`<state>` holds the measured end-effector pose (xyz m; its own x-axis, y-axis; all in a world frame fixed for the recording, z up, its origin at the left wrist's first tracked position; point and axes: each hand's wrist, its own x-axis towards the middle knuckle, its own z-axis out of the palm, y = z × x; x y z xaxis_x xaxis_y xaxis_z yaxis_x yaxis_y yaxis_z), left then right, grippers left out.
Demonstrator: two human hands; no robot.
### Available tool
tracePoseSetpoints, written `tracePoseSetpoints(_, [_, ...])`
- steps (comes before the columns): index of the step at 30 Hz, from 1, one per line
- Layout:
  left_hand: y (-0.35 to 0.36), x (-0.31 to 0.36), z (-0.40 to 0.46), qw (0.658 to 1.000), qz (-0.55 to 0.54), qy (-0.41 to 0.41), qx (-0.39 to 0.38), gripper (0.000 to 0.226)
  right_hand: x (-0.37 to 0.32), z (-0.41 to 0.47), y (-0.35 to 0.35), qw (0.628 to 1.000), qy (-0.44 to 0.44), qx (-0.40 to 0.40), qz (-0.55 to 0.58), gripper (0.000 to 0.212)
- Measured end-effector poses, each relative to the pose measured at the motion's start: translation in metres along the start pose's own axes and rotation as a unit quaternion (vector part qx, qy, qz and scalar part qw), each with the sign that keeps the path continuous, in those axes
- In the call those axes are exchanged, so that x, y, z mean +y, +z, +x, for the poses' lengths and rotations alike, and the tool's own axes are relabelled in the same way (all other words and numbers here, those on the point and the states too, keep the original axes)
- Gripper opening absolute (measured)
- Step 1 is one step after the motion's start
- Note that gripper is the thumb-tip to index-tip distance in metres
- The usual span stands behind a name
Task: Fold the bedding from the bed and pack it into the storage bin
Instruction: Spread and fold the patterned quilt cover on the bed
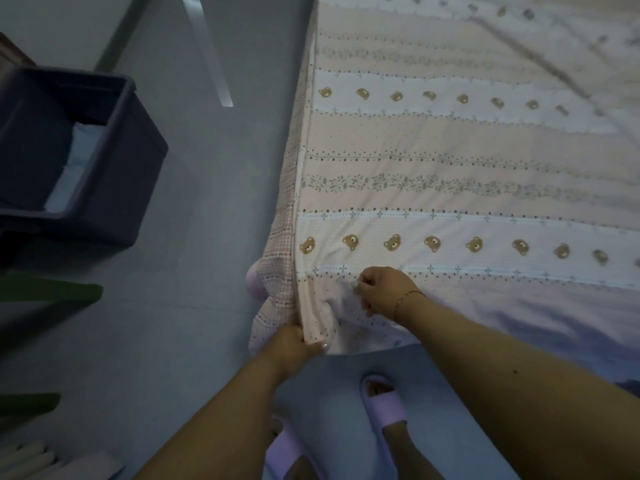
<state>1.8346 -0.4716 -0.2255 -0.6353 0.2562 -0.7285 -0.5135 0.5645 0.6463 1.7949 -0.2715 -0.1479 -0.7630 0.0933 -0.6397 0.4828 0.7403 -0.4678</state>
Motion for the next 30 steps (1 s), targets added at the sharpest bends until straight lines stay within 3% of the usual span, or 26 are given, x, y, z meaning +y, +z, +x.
tracePoseSetpoints(3, [0.004, -0.006, -0.009, 1.000, -0.022, -0.004, -0.006, 0.015, 0.008, -0.018, 0.017, 0.999, 0.020, -0.010, 0.046, 0.023])
tracePoseSetpoints(6, [0.007, -0.011, -0.017, 0.998, -0.059, 0.012, 0.008, 0.022, 0.015, -0.038, 0.032, 0.998, 0.036, -0.029, 0.050, 0.025])
tracePoseSetpoints(16, [0.028, -0.004, -0.054, 0.995, -0.098, 0.033, 0.012, 0.007, 0.034, -0.089, 0.072, 0.997, 0.021, -0.041, 0.070, 0.026])
tracePoseSetpoints(21, [0.038, 0.006, -0.068, 0.986, -0.166, 0.022, 0.008, 0.018, 0.044, -0.112, 0.080, 0.999, -0.017, -0.016, 0.030, 0.004])
tracePoseSetpoints(24, [0.038, 0.007, -0.082, 0.985, -0.169, 0.020, -0.013, 0.029, 0.046, -0.124, 0.087, 0.998, -0.032, -0.006, 0.046, 0.014])
tracePoseSetpoints(27, [0.040, 0.008, -0.091, 0.982, -0.186, 0.022, -0.036, 0.027, 0.042, -0.133, 0.089, 0.997, -0.040, 0.022, 0.061, 0.025])
tracePoseSetpoints(30, [0.045, 0.014, -0.101, 0.974, -0.222, 0.021, -0.041, 0.024, 0.036, -0.140, 0.089, 0.997, -0.044, 0.056, 0.022, 0.019])
